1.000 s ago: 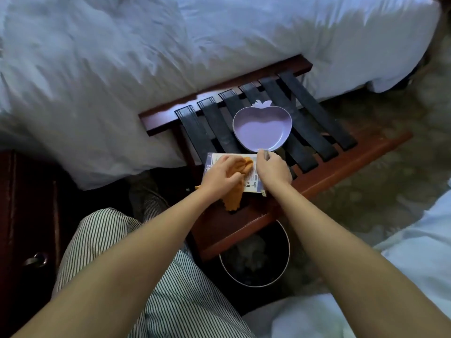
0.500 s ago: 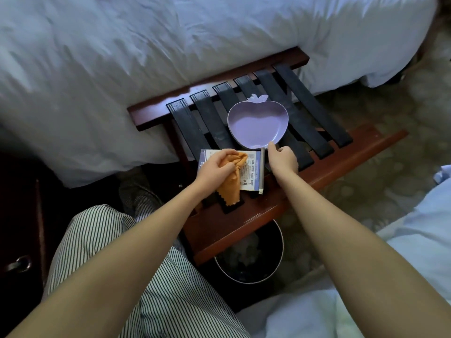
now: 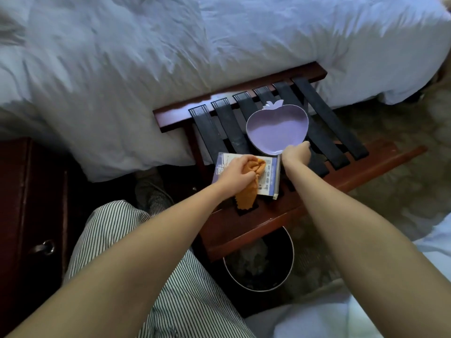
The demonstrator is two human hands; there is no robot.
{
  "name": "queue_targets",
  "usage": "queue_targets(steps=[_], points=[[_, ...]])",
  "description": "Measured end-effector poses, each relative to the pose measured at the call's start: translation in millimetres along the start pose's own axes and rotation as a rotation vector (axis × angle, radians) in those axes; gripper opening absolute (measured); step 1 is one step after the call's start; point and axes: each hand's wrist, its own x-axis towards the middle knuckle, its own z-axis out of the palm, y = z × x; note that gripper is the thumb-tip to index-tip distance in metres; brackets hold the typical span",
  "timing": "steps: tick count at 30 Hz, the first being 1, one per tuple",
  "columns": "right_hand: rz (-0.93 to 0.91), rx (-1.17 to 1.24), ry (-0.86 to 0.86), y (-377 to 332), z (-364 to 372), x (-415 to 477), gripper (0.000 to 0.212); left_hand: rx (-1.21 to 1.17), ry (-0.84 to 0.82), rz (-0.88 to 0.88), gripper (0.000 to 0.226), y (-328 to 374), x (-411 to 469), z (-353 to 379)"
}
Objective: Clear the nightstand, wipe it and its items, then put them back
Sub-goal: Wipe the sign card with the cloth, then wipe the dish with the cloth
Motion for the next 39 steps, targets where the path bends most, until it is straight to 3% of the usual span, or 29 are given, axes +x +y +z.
queue_targets(steps=[6, 10, 15, 22, 27, 33, 39], points=[[-0.011, 0.148, 0.085, -12.2, -16.3, -16.5, 0.034, -0.106, 0.191, 0.142, 0.04, 4.6, -23.2, 9.4], [-0.111, 0.212, 0.035, -15.1, -20.0, -38.0, 0.039, -0.23, 0.469, 0.198, 0.037, 22.0, -48.8, 0.5], [-0.186, 0.295, -0.056, -23.8, -5.8, -80.9, 0.044, -0.321, 0.572, 0.277, 0.037, 21.4, -80.9, -30.7], [-0.207, 0.39, -0.353, -32.0, 37.7, -166.5, 0.049, -0.446, 0.795, 0.301, 0.034, 11.1, -131.2, -86.5], [-0.323, 0.434, -0.579, -24.4, 67.6, -237.5, 0.042, -0.2, 0.896, 0.258, 0.041, -28.8, -174.3, -133.1], [-0.353, 0.413, -0.83, -13.4, 109.7, -317.9, 0.065, 0.102, 0.965, 0.198, 0.048, -72.9, -243.2, -189.9], [-0.413, 0.317, -1.14, 10.5, 140.1, -407.4, 0.071, 0.073, 1.277, 0.08, 0.045, -117.0, -323.0, -240.3]])
